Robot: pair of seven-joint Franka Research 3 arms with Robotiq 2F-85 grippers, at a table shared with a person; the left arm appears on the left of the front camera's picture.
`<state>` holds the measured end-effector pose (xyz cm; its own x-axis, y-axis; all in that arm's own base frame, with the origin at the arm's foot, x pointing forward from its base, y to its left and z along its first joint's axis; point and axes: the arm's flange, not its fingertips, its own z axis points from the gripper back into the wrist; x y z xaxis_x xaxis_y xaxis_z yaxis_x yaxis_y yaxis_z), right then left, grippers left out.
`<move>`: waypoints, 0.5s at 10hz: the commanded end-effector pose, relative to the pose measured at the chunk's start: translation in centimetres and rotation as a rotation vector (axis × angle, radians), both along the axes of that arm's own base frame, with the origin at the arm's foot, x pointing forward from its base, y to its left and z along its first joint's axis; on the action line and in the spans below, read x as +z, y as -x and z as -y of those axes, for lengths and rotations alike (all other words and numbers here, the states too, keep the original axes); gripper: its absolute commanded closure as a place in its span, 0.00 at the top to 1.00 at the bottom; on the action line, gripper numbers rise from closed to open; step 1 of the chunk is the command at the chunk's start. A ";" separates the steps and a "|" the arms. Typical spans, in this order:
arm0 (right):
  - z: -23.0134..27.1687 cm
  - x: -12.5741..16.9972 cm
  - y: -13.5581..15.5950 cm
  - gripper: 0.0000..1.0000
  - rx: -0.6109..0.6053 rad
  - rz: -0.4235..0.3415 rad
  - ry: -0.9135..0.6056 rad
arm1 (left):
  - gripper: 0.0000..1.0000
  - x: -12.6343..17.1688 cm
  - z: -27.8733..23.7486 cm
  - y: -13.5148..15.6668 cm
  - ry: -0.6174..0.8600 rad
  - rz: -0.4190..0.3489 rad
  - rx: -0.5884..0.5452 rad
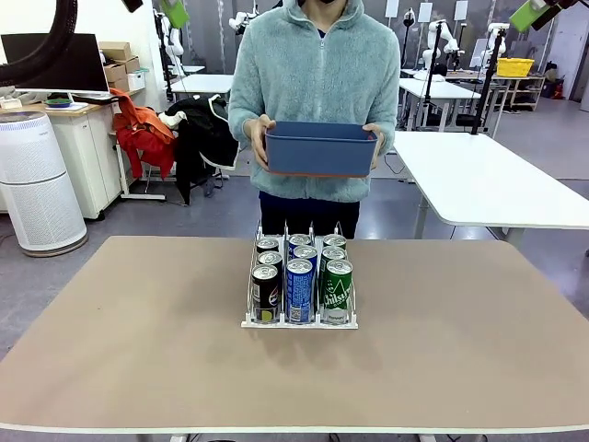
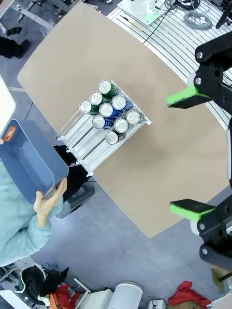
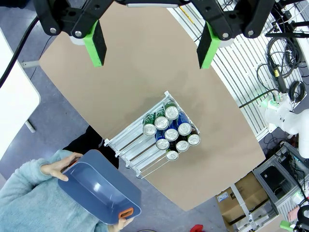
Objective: Fill the beverage cans into the dispenser.
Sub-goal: Place the picked Ionic drink in the line of the Automatic Can Dispenser with the same cans.
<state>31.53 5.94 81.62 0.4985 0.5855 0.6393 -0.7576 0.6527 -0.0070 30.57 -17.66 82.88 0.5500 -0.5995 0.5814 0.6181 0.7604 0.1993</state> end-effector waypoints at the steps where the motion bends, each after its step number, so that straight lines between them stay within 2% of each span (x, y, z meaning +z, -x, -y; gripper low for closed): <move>1: 0.0 -0.3 0.2 1.00 0.012 -0.003 -0.002 | 1.00 0.5 0.0 0.0 -0.037 0.014 0.009; 5: 0.0 -0.3 0.2 1.00 0.012 -0.003 -0.002 | 1.00 1.6 0.1 0.1 -0.044 0.034 0.002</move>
<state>31.53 5.94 81.62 0.4985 0.5855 0.6393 -0.7575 0.6527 -0.0070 30.31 -17.96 84.16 0.5300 -0.6083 0.5909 0.6115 0.7569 0.2307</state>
